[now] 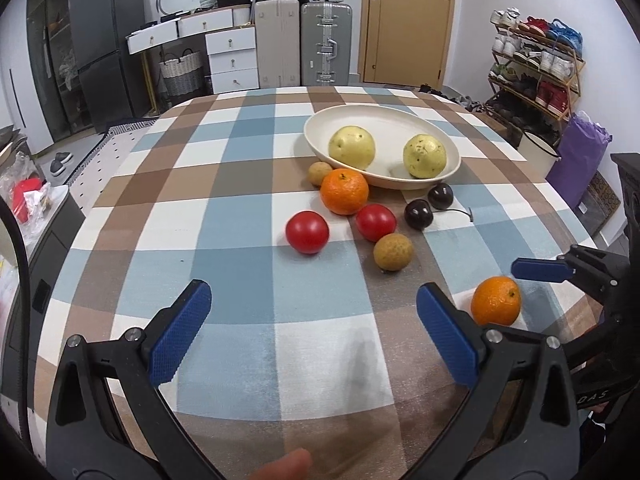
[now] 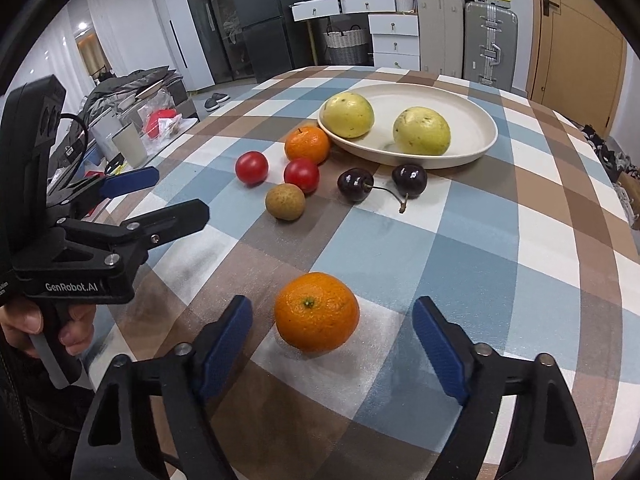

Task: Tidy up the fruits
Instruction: 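Grasp the mandarin orange with the right tool while the left tool approaches the brown fruit, then grasp the small brown round fruit with the left tool while the right tool holds the orange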

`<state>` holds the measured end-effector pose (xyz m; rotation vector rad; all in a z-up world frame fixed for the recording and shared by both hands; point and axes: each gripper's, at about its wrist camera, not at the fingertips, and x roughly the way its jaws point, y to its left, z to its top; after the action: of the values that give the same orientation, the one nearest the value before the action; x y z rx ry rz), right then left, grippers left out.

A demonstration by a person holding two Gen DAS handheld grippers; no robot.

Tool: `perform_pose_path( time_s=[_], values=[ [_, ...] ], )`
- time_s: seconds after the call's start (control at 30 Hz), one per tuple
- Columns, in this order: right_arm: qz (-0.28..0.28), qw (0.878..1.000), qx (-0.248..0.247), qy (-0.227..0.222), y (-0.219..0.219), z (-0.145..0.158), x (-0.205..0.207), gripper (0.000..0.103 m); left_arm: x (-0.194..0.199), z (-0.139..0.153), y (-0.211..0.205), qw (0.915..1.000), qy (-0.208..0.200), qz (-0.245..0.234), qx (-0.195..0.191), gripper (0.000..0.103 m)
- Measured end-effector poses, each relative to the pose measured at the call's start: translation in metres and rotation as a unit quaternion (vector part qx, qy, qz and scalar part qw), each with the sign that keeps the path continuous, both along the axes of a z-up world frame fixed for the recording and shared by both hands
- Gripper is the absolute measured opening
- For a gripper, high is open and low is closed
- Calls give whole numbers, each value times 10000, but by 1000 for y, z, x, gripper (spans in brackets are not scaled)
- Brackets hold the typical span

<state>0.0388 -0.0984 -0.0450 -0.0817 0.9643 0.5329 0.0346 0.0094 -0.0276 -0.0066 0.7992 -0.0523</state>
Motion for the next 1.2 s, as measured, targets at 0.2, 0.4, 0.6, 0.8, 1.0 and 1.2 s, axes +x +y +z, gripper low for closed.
perform_pose_path(
  time_s=[0.2, 0.4, 0.6, 0.8, 1.0, 1.2],
  values=[
    [66, 10000, 62, 14, 2, -3, 0, 68, 7, -7, -7, 9997, 97, -200, -87, 99],
    [121, 9999, 87, 21, 4, -4, 1, 49, 14, -15, -11, 9991, 227, -331, -111, 91],
    [229, 9996, 180, 37, 4, -3, 2, 42, 19, -15, -14, 9989, 234, -375, -147, 91],
    [228, 9995, 225, 38, 0, -1, 3, 42, 26, -17, -19, 9981, 330, -484, -215, 85],
    [122, 9996, 237, -11, -8, 5, 8, 42, 35, -21, -27, 9973, 403, -557, -264, 83],
    [-23, 9997, 246, -54, -18, 8, 14, 42, 45, -22, -30, 9968, 395, -585, -362, 73]
  ],
)
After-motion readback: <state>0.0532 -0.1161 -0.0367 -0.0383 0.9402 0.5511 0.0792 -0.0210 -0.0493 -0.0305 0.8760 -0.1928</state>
